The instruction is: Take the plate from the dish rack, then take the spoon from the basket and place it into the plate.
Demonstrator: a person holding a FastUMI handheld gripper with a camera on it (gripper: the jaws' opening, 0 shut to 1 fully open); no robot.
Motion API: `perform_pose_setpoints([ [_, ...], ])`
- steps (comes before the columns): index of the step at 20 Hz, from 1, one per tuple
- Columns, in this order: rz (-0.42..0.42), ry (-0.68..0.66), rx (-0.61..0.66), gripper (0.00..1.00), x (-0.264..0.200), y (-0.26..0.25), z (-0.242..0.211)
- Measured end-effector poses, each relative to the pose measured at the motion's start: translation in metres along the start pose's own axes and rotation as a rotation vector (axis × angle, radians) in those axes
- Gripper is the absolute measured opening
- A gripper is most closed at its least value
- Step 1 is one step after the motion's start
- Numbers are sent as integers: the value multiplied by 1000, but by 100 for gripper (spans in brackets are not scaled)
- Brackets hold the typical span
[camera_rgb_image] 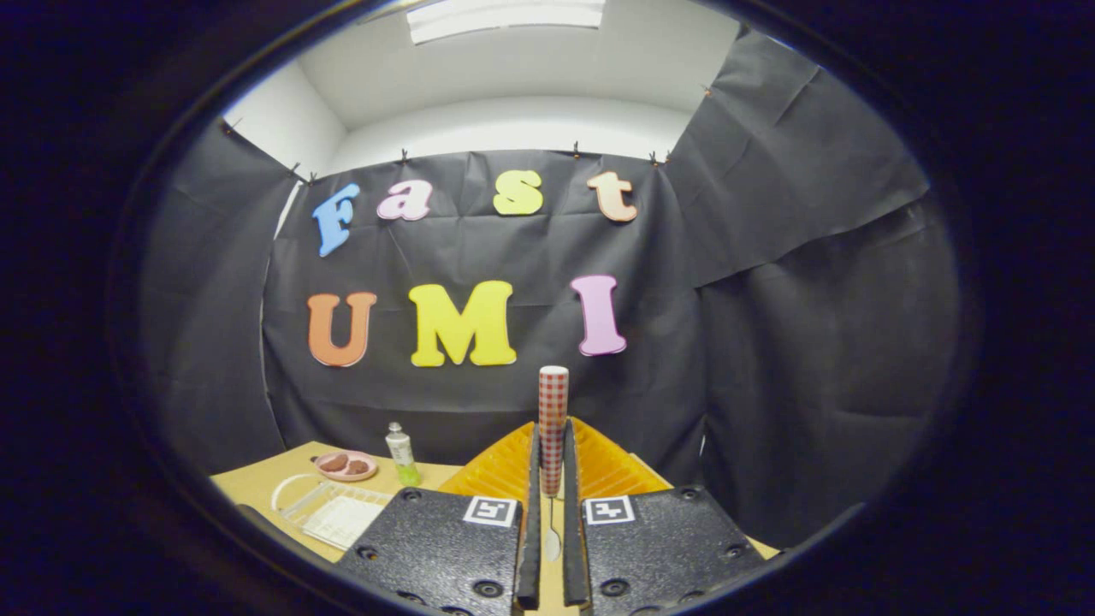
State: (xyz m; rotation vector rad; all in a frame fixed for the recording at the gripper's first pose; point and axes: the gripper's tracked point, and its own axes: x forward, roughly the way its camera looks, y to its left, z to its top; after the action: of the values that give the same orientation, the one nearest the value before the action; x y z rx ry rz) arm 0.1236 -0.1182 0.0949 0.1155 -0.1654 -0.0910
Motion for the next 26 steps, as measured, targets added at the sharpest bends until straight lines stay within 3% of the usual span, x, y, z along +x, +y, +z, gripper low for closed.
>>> perform_pose_setpoints([
  [8,116,0,-65,16,-69,123,-78],
  [12,210,56,-10,17,-102,172,-118],
  [18,143,96,6,20,-105,168,-168],
  [22,147,146,14,20,-101,165,-197],
  [26,133,175,-28,21,-99,155,-202],
])
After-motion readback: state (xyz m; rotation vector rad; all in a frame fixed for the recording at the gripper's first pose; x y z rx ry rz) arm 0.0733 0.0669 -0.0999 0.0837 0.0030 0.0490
